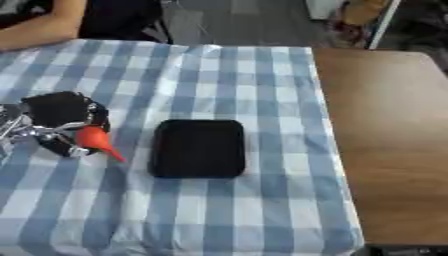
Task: Pick up objects on the table and place them in the box.
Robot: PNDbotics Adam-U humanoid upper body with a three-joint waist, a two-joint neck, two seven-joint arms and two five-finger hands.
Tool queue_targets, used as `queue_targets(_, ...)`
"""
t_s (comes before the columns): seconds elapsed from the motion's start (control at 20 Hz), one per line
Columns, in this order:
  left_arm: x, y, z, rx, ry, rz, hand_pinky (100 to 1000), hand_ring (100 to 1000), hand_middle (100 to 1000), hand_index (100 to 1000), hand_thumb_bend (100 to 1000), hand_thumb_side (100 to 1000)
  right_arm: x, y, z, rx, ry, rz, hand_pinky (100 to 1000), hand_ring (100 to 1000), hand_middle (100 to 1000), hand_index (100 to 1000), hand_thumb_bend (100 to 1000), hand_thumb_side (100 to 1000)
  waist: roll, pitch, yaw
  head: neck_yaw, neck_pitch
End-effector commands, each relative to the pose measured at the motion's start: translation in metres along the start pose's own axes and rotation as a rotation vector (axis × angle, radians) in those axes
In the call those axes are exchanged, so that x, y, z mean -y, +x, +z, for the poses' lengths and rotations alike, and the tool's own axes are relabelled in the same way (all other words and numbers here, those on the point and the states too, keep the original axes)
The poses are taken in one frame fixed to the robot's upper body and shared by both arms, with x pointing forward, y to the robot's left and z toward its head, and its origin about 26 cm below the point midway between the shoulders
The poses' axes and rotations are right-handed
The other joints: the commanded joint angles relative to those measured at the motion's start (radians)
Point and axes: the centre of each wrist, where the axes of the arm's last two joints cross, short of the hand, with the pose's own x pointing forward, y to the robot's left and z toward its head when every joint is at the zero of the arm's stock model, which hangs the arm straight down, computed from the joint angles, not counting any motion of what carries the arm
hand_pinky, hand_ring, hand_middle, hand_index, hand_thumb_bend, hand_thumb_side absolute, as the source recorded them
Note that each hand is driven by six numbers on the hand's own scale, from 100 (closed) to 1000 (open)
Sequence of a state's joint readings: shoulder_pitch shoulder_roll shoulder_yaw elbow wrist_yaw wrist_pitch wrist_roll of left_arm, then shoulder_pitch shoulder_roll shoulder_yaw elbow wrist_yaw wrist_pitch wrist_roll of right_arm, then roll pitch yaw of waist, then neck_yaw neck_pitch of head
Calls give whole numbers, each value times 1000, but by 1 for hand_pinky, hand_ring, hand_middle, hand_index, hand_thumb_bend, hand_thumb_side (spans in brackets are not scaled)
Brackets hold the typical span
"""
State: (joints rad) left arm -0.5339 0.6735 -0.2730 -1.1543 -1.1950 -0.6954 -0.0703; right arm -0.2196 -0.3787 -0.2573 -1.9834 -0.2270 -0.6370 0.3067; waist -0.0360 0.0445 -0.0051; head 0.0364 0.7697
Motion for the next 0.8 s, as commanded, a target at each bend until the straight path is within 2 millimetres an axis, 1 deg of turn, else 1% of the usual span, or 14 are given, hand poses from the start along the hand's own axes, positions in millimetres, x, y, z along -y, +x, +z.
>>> queue_targets(0.05, -9, -11, 10, -27, 27, -11, 100, 288, 464, 559, 216, 164, 5, 4, -8, 29, 24, 13, 585, 781, 825, 869, 100, 398, 2, -12, 0, 7, 0)
queue_targets(0.3, -8, -11, 10, -33, 51, 15, 100, 218, 399, 501, 130, 156, 5, 4, -8, 27, 27, 14, 585, 782, 825, 869, 100, 398, 2, -12, 0, 7, 0)
queue_targets(0.35, -7, -11, 11, -35, 52, 20, 100, 201, 383, 484, 100, 158, 5, 4, -8, 27, 27, 14, 585, 782, 825, 869, 100, 399, 2, -12, 0, 7, 0)
queue_targets(0.65, -7, -11, 13, -39, 51, 46, 100, 184, 369, 467, 100, 170, 5, 4, -7, 26, 26, 16, 585, 782, 825, 869, 100, 399, 1, -12, 1, 6, 0)
queue_targets(0.8, -14, -12, 15, -43, 91, 88, 100, 166, 367, 457, 100, 201, 5, 4, -7, 24, 26, 17, 585, 781, 825, 869, 100, 400, 1, -12, 2, 4, 0)
